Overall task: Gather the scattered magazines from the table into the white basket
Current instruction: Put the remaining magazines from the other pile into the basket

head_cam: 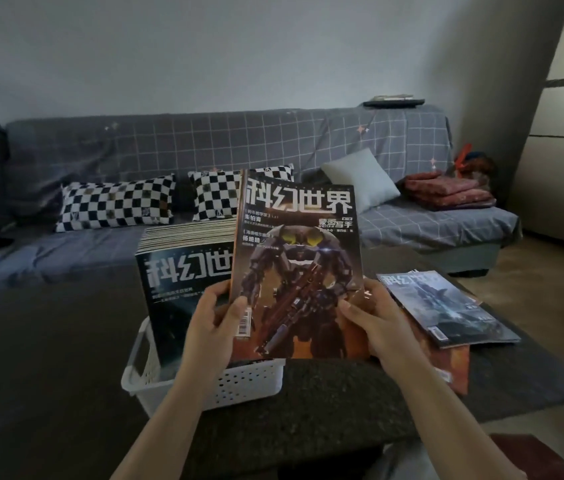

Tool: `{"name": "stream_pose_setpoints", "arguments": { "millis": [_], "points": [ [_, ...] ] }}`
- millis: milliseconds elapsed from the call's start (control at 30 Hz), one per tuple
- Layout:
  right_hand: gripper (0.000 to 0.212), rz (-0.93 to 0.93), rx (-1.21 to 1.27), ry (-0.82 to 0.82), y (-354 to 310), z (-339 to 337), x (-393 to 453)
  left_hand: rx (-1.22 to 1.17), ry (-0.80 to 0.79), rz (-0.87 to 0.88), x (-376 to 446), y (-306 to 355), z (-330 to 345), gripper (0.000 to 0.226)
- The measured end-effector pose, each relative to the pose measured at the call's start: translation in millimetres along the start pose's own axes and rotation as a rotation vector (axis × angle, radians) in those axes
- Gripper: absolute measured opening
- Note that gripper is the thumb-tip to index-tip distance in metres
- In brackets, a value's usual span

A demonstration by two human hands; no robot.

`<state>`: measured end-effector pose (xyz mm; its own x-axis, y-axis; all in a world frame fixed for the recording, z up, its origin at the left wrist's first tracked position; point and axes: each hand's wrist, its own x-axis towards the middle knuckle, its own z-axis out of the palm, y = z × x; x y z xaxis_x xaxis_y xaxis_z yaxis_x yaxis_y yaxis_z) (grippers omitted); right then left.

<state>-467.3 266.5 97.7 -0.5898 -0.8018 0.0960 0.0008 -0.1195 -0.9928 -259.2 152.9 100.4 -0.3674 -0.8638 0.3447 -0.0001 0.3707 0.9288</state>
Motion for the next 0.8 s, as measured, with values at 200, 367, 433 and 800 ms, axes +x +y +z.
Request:
{"name": "stream_pose_setpoints", "arguments": {
  "millis": [200, 367, 433, 800],
  "points": [
    [0.030, -0.052, -0.117, -0.074, 8.1, 53.1, 14.1, -0.020, 0.131, -0.062, 6.3, -15.8, -50.3, 0.022],
    [0.027, -0.105, -0.271, -0.122, 14.7, 91.1, 25.6, 0.114, 0.282, -0.055, 6.4, -25.9, -84.0, 0.023],
    [0.025, -0.115, -0.372, -0.137, 18.9, 102.1, 29.9, 0.198, 0.316, -0.072, 6.3, -31.6, -94.6, 0.021],
    [0.028, -0.145, -0.674, -0.079, 59.4, 115.6, 29.9, 0.430, 0.305, -0.208, -0.2, -71.8, -97.2, 0.022]
  ]
}}
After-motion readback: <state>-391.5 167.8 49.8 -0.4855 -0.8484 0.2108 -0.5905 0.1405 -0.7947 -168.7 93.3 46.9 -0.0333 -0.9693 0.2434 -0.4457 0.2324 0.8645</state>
